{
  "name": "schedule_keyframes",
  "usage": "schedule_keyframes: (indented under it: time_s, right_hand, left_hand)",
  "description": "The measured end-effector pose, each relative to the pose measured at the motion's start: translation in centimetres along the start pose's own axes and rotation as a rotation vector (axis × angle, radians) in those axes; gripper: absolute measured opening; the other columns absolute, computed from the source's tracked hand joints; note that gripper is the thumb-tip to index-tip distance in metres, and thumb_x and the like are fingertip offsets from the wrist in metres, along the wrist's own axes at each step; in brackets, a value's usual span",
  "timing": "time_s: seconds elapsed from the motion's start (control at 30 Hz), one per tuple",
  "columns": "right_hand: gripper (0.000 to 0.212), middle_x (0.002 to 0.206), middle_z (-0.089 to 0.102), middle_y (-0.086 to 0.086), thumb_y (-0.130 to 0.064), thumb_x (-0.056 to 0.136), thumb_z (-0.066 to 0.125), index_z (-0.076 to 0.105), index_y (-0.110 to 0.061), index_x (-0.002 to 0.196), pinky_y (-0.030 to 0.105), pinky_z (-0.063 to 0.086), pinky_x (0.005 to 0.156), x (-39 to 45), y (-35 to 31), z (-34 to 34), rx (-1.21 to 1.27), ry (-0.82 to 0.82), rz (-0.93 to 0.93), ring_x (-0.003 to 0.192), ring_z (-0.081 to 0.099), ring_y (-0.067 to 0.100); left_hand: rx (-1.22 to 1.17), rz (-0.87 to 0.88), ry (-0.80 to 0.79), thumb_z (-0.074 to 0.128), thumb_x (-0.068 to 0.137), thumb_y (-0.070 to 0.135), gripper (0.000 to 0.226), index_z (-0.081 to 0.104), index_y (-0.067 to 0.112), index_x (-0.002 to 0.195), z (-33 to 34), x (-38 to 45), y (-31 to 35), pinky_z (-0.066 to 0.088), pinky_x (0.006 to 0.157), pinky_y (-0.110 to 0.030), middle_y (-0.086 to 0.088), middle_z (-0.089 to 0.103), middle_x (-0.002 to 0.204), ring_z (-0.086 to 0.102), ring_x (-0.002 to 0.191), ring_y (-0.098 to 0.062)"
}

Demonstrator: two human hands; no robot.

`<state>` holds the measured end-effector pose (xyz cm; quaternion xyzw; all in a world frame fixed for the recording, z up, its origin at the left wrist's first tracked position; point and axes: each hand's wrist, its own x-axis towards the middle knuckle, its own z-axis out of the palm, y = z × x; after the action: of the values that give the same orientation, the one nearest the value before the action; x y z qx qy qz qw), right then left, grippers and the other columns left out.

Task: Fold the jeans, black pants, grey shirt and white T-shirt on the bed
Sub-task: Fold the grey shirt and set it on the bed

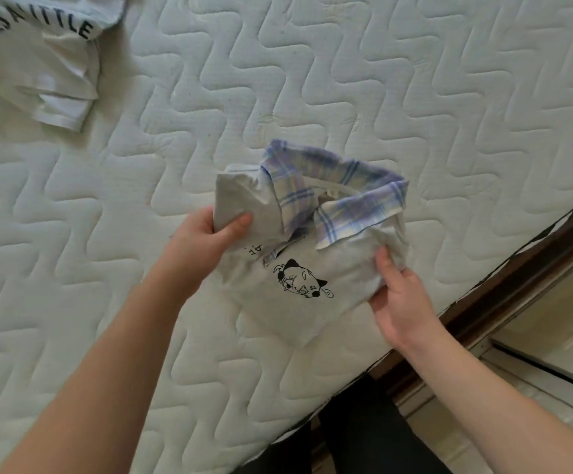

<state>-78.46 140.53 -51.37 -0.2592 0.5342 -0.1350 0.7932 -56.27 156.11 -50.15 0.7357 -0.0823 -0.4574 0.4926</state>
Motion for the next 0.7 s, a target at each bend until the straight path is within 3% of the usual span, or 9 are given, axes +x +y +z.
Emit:
schedule_keyframes:
  time_s: [0.1,0.2,0.3,0.4,0.57,0.7]
  right_hand:
    - [0.033,0.112,0.073,0.006,-0.037,0.086,0.059,0.071,-0.014,0.107,0.026,0.057,0.077,-2.7,-2.1,1.6,-0.107,-0.082,-0.060,0.106,0.068,0.019]
    - [0.032,0.115,0.072,0.004,-0.043,0.087,0.056,0.078,-0.022,0.100,0.024,0.056,0.079,-5.6,-3.6,2.8,-0.188,-0.175,-0.144,0.107,0.068,0.018]
    - [0.042,0.116,0.071,0.007,-0.048,0.086,0.054,0.074,-0.017,0.107,0.025,0.056,0.079,-8.2,-4.9,3.4,-0.256,-0.216,-0.187,0.108,0.067,0.020]
    - [0.044,0.112,0.072,0.009,-0.051,0.081,0.055,0.076,-0.018,0.100,0.029,0.058,0.082,-10.9,-5.8,4.0,-0.376,-0.227,-0.239,0.106,0.068,0.023]
    - [0.042,0.100,0.075,0.007,-0.058,0.073,0.063,0.077,-0.022,0.091,0.026,0.058,0.073,-16.4,-6.2,4.8,-0.604,-0.281,-0.248,0.093,0.072,0.021]
    - [0.035,0.100,0.075,0.006,-0.053,0.075,0.063,0.076,-0.026,0.093,0.025,0.058,0.073,-20.2,-5.8,4.7,-0.646,-0.322,-0.236,0.093,0.072,0.020]
  left_hand:
    - [-0.222,0.015,0.073,0.069,0.086,0.034,0.027,0.072,0.014,0.103,-0.6,-5.1,0.4,0.055,0.071,-0.021,-0.004,0.076,0.098,0.072,0.090,-0.017]
    - [-0.348,0.027,0.152,0.069,0.085,0.030,0.026,0.070,0.016,0.107,-2.0,-9.9,0.4,0.056,0.076,-0.023,-0.006,0.074,0.105,0.070,0.099,-0.019]
    - [-0.432,0.033,0.177,0.066,0.082,0.029,0.037,0.066,0.013,0.116,-3.5,-14.3,0.1,0.056,0.079,-0.025,-0.009,0.072,0.113,0.068,0.106,-0.022]
    - [-0.462,0.024,0.214,0.073,0.076,0.034,0.038,0.070,0.022,0.112,-4.9,-18.3,0.3,0.056,0.078,-0.027,-0.007,0.072,0.113,0.068,0.106,-0.021]
    - [-0.425,-0.035,0.271,0.072,0.067,0.062,0.046,0.076,0.029,0.099,-6.1,-24.1,1.1,0.052,0.081,-0.034,-0.005,0.074,0.106,0.070,0.101,-0.020]
    - [-0.433,-0.057,0.272,0.073,0.076,0.060,0.039,0.076,0.026,0.095,-6.3,-28.7,0.9,0.057,0.073,-0.029,-0.007,0.075,0.102,0.071,0.097,-0.022]
